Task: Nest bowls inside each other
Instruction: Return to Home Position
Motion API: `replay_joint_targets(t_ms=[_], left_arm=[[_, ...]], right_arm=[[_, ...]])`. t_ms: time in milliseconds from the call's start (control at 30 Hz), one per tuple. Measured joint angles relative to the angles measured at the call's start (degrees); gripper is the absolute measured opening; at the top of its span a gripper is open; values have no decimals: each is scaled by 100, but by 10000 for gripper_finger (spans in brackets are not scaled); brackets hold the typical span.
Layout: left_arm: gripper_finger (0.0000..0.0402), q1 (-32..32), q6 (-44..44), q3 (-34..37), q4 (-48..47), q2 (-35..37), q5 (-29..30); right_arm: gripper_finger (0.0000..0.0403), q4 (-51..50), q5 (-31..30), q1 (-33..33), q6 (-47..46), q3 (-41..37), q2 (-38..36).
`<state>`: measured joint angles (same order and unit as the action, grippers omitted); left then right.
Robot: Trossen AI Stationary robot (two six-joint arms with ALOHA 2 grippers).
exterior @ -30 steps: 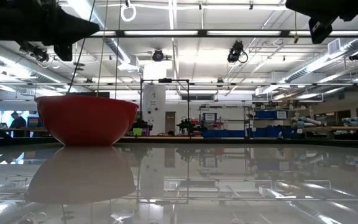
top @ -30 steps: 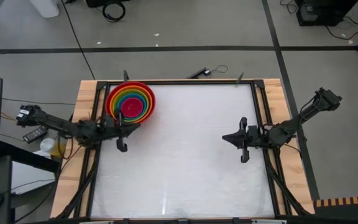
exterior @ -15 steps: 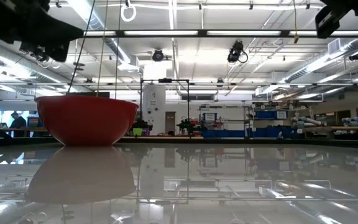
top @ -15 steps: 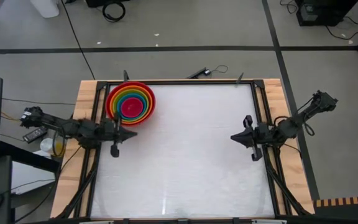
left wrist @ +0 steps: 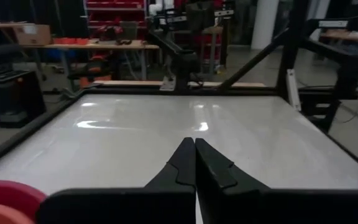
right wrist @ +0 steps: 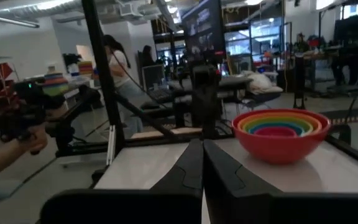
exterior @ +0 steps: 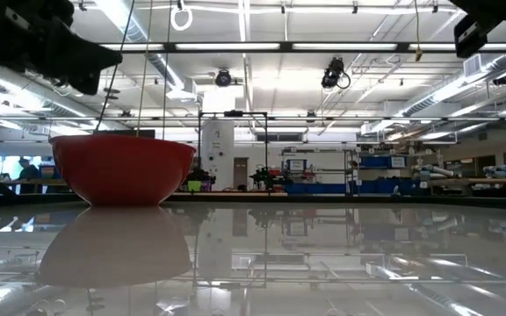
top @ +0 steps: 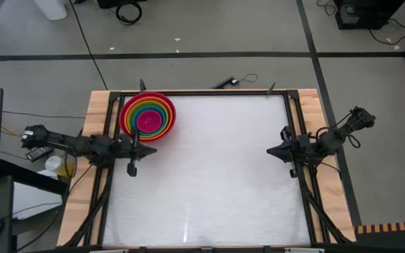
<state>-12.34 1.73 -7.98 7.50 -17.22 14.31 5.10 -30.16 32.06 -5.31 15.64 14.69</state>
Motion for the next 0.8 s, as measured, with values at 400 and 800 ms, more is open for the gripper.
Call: replay_joint_targets(t_ms=[400,800], left_arm=[[0,190,160,-423,-1375,729,13],[0,190,344,437,-653,1102,68]], right_arm=[[8,-1519,-24,2,-417,0,-1248],[8,-211,-174,-19,-430,-1120,-1401]])
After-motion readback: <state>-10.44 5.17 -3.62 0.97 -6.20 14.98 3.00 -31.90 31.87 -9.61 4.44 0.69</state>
